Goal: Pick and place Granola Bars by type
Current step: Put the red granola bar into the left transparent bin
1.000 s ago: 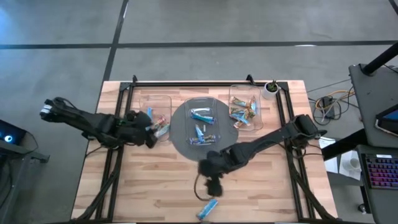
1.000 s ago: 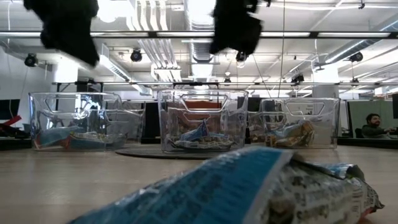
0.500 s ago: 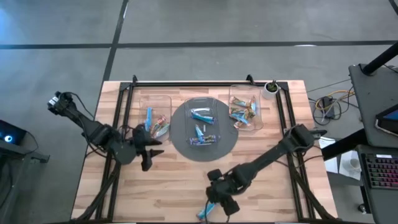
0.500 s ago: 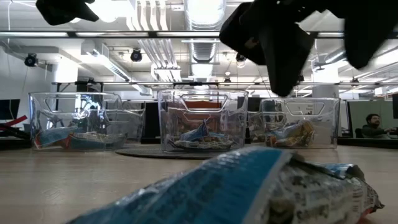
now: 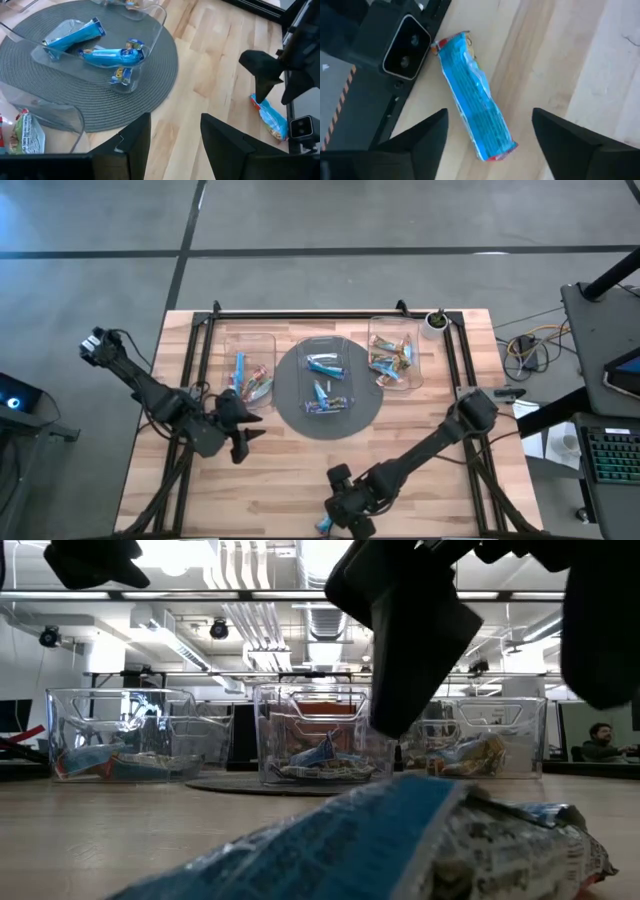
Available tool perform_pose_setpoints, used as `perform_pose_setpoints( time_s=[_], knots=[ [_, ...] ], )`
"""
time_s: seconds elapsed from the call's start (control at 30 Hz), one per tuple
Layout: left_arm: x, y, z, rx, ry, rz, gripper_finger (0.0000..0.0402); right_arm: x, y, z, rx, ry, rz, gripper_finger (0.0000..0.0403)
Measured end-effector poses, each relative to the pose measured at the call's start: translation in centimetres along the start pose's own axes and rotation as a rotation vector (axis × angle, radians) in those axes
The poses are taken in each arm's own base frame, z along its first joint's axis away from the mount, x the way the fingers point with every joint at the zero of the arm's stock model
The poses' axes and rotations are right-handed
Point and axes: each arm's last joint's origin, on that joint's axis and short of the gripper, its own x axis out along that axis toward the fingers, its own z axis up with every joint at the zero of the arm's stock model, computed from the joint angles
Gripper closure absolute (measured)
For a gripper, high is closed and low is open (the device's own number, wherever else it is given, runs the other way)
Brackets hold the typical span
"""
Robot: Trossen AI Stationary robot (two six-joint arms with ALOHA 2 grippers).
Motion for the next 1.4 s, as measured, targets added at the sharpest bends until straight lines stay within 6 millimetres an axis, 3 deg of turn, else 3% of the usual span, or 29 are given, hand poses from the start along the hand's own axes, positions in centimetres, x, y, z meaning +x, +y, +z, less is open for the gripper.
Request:
perform_pose_setpoints(
  time_s=[0.23, 0.5, 0.67, 1.0, 1.27, 1.4],
  knots=[
    [0.1, -0.3, 0.1, -0.017, -0.012, -0.017, 0.0245, 0.9, 0.5, -0.5, -0.015, 0.021, 0.001, 0.0072],
    [0.1, -0.3, 0.2, -0.037, -0.013, -0.018, 0.0245, 2.9, 0.3, -1.0, -0.01, 0.045, -0.005, 0.0076],
    [0.1, -0.3, 0.2, -0.045, -0.014, -0.02, 0.0245, 3.3, 0.2, -1.2, 0.051, 0.055, -0.009, 0.0116],
    [0.1, -0.4, 0.1, -0.066, -0.011, -0.025, 0.0245, 3.2, -0.7, -1.0, 0.191, 0.046, -0.047, 0.0253],
    [-0.2, -0.7, -0.2, -0.116, 0.001, -0.047, 0.0245, 0.6, -3.3, 0.6, 0.284, -0.067, -0.177, 0.0315],
    [-0.2, -0.7, -0.3, -0.314, -0.004, -0.042, 0.0245, -0.8, -5.1, 1.6, 0.33, -0.145, -0.225, 0.0323]
  ],
)
